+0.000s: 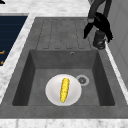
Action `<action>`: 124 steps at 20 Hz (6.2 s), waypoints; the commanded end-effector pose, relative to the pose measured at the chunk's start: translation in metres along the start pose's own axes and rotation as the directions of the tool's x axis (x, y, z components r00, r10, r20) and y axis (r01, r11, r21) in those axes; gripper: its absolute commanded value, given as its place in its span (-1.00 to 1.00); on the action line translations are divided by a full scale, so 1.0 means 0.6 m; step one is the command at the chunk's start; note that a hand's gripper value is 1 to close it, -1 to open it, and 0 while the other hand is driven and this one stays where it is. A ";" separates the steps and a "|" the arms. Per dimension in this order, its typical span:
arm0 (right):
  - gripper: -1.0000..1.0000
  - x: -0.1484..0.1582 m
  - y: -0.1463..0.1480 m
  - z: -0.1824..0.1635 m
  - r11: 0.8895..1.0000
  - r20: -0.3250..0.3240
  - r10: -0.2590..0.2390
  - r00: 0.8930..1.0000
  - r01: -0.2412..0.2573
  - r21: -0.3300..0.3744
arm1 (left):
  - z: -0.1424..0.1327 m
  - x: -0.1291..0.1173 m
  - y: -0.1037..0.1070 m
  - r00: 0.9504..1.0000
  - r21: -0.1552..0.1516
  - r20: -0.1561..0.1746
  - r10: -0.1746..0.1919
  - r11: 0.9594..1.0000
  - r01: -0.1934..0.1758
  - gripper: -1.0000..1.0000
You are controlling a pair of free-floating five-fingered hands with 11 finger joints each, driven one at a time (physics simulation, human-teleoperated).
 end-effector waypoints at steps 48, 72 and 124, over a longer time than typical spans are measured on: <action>-1.00 -0.125 0.041 0.355 0.985 0.192 -0.057 0.980 0.086 -0.149 | 0.000 0.000 0.000 1.000 0.000 0.000 0.000 1.000 0.000 0.00; -1.00 -0.220 0.274 0.572 0.972 0.209 -0.106 0.972 0.146 -0.184 | 0.000 0.000 0.000 1.000 0.000 0.000 0.000 1.000 0.000 0.00; -1.00 -0.357 0.370 0.265 1.000 -0.097 0.013 0.995 -0.011 0.030 | 0.000 0.000 0.000 1.000 0.000 0.000 0.000 1.000 0.000 0.00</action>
